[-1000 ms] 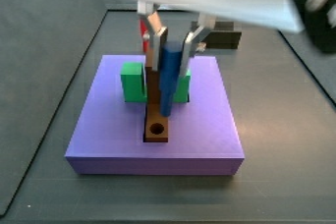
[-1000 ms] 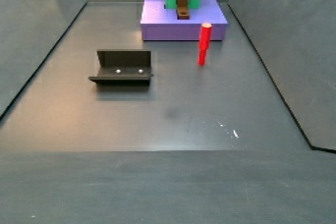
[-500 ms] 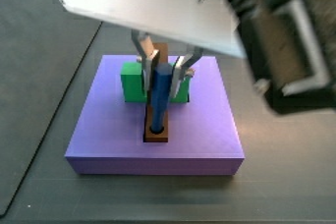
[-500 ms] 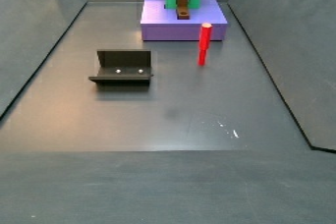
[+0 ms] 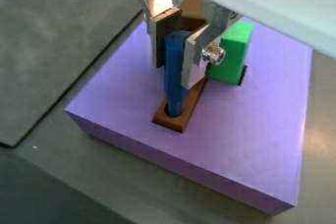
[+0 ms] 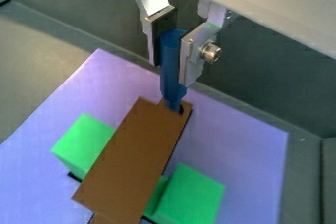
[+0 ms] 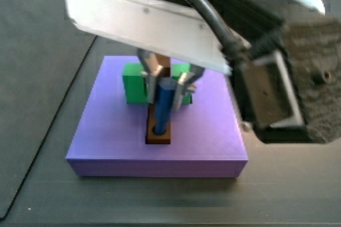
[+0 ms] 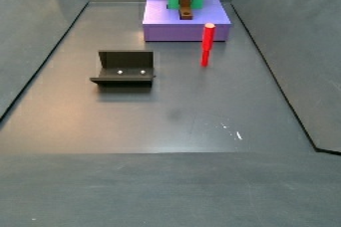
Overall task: Pick up the blue object. Move up. Move to above the board. Insert the blue object.
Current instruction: Insert the blue object.
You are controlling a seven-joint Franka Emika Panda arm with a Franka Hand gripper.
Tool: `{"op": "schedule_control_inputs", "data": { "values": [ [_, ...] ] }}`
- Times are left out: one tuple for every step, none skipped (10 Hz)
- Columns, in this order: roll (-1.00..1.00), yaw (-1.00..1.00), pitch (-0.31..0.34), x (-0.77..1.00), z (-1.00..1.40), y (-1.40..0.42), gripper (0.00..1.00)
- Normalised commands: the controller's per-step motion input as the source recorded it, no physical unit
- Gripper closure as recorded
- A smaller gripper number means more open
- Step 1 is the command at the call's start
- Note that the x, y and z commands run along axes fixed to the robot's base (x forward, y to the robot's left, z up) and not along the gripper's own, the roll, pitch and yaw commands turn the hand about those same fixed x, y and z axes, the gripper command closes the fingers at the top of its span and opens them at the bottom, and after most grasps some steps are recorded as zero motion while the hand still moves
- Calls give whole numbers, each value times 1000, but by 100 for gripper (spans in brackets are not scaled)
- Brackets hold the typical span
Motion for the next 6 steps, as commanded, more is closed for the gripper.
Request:
{"op": "schedule_control_inputs", "data": {
  "values": [
    [119, 0, 140, 231, -306, 66, 100],
    [109, -34, 106, 103, -400, 11, 100],
    [117, -69, 100, 0, -466, 0, 100],
    [93, -114, 76, -43, -443, 0, 100],
    [111, -31, 56, -43, -257, 0, 100],
    [0, 0, 0, 0, 0, 0, 100]
  ]
}}
